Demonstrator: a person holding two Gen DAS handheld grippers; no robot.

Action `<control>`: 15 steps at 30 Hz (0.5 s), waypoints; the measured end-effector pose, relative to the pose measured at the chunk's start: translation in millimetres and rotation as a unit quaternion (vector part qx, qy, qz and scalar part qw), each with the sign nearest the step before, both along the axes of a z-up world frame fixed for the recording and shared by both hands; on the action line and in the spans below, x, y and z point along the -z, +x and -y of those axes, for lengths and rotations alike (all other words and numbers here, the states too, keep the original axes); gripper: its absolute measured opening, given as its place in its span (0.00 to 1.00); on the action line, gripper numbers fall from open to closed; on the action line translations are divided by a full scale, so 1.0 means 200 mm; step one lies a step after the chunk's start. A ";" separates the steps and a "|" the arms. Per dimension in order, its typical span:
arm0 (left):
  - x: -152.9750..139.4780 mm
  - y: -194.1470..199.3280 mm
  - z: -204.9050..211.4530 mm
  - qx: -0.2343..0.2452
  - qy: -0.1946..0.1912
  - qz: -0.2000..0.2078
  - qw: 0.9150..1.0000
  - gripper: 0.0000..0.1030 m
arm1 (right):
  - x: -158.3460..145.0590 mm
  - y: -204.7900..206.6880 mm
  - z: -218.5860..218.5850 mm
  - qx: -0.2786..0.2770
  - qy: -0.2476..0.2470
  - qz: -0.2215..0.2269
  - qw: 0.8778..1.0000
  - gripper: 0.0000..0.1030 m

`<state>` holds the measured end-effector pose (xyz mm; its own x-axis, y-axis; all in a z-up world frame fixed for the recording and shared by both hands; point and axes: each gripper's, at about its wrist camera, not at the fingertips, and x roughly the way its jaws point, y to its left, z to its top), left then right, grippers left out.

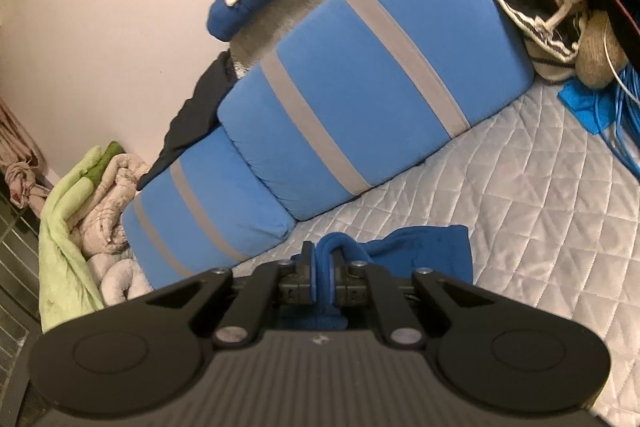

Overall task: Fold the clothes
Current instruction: 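Lift the held hem and fold it over the sweatshirt body with both tools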

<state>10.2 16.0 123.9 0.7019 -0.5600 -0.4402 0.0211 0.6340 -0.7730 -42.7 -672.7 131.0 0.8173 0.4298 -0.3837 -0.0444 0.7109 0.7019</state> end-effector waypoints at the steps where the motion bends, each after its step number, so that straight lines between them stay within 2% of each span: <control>1: 0.01 0.01 0.00 -0.001 0.002 -0.004 1.000 0.05 | 0.02 0.02 0.00 -0.002 0.000 0.000 1.000 0.06; 15: 0.10 0.22 0.10 0.006 0.036 -0.027 0.999 0.05 | 0.21 0.25 0.03 0.006 -0.001 -0.036 0.999 0.06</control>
<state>54.3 -3.0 104.1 0.6702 -0.5334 -0.5160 -0.0111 0.6880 -0.7256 7.2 -678.4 89.1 0.7928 0.4192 -0.4424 0.0146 0.7126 0.7014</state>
